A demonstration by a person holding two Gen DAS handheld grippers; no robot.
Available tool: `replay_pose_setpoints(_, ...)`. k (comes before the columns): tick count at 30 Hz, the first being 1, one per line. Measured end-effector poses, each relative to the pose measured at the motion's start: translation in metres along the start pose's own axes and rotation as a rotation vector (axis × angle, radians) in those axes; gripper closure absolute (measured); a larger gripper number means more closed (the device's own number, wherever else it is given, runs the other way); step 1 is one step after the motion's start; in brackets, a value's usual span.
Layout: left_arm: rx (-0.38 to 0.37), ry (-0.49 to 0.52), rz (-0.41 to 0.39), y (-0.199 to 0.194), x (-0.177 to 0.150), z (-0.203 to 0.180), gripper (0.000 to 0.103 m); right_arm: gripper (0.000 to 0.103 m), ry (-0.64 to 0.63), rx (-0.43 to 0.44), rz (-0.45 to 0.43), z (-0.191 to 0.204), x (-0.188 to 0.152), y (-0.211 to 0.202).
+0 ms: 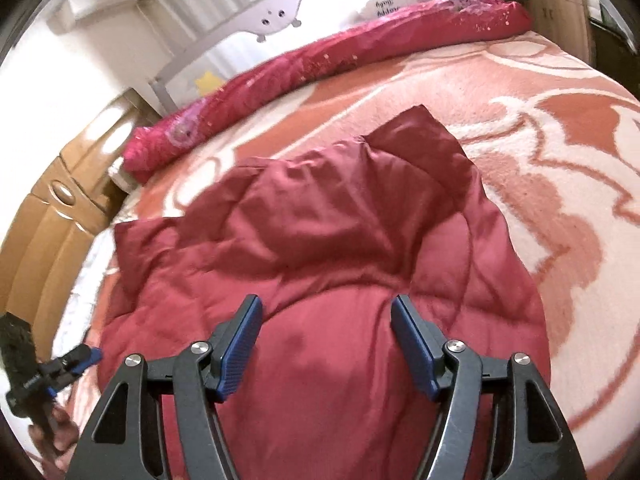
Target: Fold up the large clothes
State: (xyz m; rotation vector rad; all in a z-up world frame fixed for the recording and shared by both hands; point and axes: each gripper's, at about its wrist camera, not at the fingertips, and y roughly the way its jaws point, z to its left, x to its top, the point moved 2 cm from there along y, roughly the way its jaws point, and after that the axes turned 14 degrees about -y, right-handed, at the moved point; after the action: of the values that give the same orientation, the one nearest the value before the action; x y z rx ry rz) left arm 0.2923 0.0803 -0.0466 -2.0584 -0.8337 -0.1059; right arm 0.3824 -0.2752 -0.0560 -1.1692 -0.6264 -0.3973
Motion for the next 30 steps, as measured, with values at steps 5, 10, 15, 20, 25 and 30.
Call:
replay_pose_setpoints(5,-0.016,-0.031,-0.018,-0.017,-0.03,0.008,0.025,0.033,0.004,0.041,-0.022,0.019,-0.025,-0.029)
replay_pose_setpoints(10,-0.023,-0.076,0.018,-0.02,-0.055,0.022,0.025,0.033,-0.002,0.075,-0.029,0.037,-0.047,-0.048)
replay_pose_setpoints(15,-0.023,-0.115,0.049,-0.019,-0.069,0.036,0.025,0.033,-0.012,0.091,-0.026,0.051,-0.068,-0.067)
replay_pose_setpoints(20,-0.027,-0.15,0.064,-0.019,-0.078,0.048,0.025,0.033,-0.008,0.105,-0.013,0.059,-0.087,-0.078)
replay_pose_setpoints(25,-0.024,-0.165,0.067,-0.023,-0.083,0.057,0.025,0.033,0.007,0.106,0.001,0.059,-0.103,-0.085)
replay_pose_setpoints(30,-0.007,-0.159,0.05,-0.031,-0.079,0.063,0.025,0.032,0.012,0.087,0.014,0.05,-0.111,-0.091)
